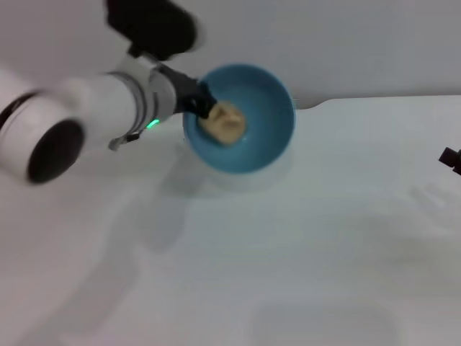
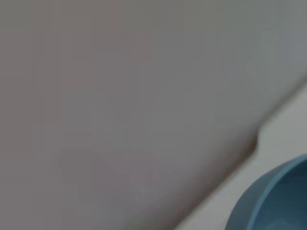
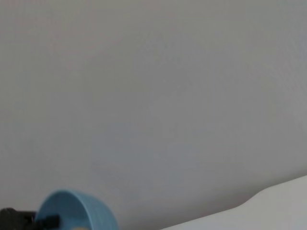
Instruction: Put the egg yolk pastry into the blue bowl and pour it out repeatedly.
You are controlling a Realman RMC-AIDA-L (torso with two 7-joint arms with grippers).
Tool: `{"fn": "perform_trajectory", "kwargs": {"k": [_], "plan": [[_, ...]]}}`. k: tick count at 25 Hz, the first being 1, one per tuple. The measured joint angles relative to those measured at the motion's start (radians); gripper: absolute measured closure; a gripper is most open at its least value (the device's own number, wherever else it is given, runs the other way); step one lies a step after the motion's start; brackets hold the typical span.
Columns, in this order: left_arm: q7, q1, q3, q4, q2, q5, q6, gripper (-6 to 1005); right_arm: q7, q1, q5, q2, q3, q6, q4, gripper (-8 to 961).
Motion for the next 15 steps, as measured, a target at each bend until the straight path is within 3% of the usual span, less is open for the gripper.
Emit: {"fn": "perform_trajectory", "kwargs": {"k": [2,8,11,15], "plan": [[0.024,0.070,-0.003,-0.005,-0.002,-0.001,0.150,985,-0.001,-0.002,0.000,0.000,0.000,0.000,0.000,492],[0.089,0.242,0.030,-0.012,-0.006,-0.002,0.429,985,-0.001,0.001,-0.001,-0.002,0.000,0.014,0.001,489],[0.124,0.280,0.061,-0.012,-0.007,-0.003,0.510,986,-0.001,0.005,-0.001,-0.003,0.000,0.016,0.002,487],[0.239,0.361,0.156,0.014,-0.012,-0.003,0.731,986,-0.002,0.011,-0.002,-0.005,-0.003,0.027,0.003,485]]}}
